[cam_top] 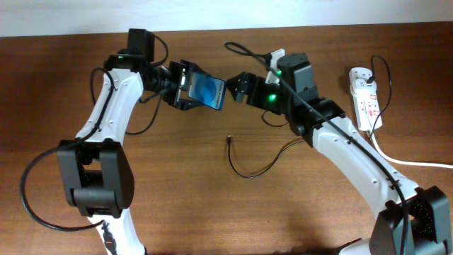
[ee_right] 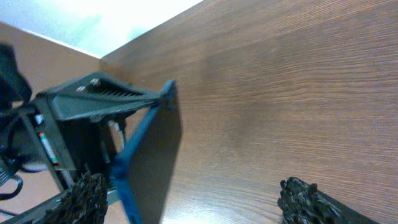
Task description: Plug charger to phone and switch on socket
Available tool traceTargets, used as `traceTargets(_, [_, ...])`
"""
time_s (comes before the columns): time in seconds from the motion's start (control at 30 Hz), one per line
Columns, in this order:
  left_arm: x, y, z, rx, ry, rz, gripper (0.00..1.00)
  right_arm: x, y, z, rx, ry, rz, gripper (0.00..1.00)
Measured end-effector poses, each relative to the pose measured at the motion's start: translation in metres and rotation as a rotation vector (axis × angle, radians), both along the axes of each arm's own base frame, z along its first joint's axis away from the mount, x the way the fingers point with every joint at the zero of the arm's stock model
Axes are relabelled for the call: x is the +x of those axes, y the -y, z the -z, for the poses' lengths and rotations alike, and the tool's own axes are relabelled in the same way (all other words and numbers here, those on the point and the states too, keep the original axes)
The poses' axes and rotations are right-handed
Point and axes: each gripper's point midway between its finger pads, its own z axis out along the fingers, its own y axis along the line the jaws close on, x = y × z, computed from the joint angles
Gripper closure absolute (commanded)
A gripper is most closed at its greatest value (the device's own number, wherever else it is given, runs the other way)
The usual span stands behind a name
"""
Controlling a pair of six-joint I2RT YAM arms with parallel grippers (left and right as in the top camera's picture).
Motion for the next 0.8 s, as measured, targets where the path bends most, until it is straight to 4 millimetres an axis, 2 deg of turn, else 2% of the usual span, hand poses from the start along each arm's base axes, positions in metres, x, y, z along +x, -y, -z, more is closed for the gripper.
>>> traceTargets(0.1, [-0.003, 0.009, 0.0, 0.0, 0.0, 0.019, 1.0, -0.007, -0.014, 0.001, -0.016, 0.01, -0.022, 0.17])
traceTargets(0.2, [-0.004, 0.01, 0.0, 0.0, 0.0, 0.023, 1.0, -0.011, -0.022, 0.002, -0.042, 0.023, -0.021, 0.29])
traceTargets(0.3, [-0.004, 0.011, 0.0, 0.0, 0.0, 0.025, 1.0, -0.014, -0.029, 0.004, -0.07, 0.037, -0.01, 0.35])
traceTargets(0.43, [-0.009, 0.022, 0.0, 0.0, 0.0, 0.05, 1.0, -0.011, -0.038, 0.02, -0.102, 0.032, -0.007, 0.43])
traceTargets(0.5, [-0.012, 0.029, 0.0, 0.0, 0.0, 0.065, 1.0, -0.009, -0.039, 0.031, -0.12, 0.02, -0.011, 0.44])
traceTargets(0.57, [-0.014, 0.032, 0.0, 0.0, 0.0, 0.072, 1.0, -0.008, -0.039, 0.037, -0.13, 0.012, -0.012, 0.51])
traceTargets(0.6, [-0.014, 0.032, 0.0, 0.0, 0.0, 0.072, 1.0, -0.008, -0.039, 0.038, -0.134, 0.016, -0.011, 0.55])
traceTargets(0.8, [-0.014, 0.032, 0.0, 0.0, 0.0, 0.072, 1.0, -0.006, -0.039, 0.037, -0.136, 0.022, -0.006, 0.62])
